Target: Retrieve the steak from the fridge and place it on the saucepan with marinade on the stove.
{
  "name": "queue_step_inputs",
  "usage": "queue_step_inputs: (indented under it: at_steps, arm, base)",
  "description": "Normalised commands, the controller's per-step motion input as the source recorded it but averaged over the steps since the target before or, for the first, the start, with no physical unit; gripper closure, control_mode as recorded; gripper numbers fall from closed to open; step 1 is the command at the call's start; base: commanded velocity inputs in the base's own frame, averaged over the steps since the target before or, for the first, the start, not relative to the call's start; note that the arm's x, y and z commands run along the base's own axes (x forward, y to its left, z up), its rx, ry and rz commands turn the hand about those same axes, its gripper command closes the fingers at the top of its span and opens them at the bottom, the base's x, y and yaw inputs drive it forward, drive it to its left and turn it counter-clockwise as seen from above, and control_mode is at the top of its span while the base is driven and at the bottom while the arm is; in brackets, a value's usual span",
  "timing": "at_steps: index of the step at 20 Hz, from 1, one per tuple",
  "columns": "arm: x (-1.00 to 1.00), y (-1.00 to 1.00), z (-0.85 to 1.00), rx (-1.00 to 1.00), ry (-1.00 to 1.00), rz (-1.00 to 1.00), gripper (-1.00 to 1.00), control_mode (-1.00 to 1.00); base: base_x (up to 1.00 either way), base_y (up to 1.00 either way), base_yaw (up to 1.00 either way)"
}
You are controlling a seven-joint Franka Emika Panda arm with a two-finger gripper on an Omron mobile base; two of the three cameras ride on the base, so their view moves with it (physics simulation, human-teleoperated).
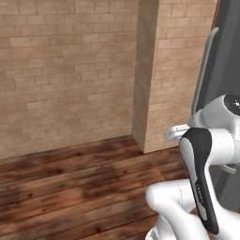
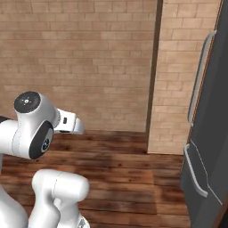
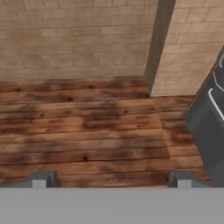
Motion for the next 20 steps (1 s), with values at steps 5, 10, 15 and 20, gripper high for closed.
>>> queue_step_inputs:
  at_steps: [5,10,15,20]
  arm:
    - [0.00,0.00,0.00,0.00,0.00,0.00,-1.00,1.00]
    - [0.00,0.00,0.00,0.00,0.00,0.00,-1.00,1.00]
    - [0.00,0.00,0.00,0.00,0.00,0.00,-1.00,1.00]
    - [0.00,0.00,0.00,0.00,0.00,0.00,-1.00,1.00]
  base:
    - [1.00,-0.12,-0.17]
    - [1.00,-0.02,-0.29]
    - [1.00,-0.01,-0.38]
    - [0.91,0.00,-0.47]
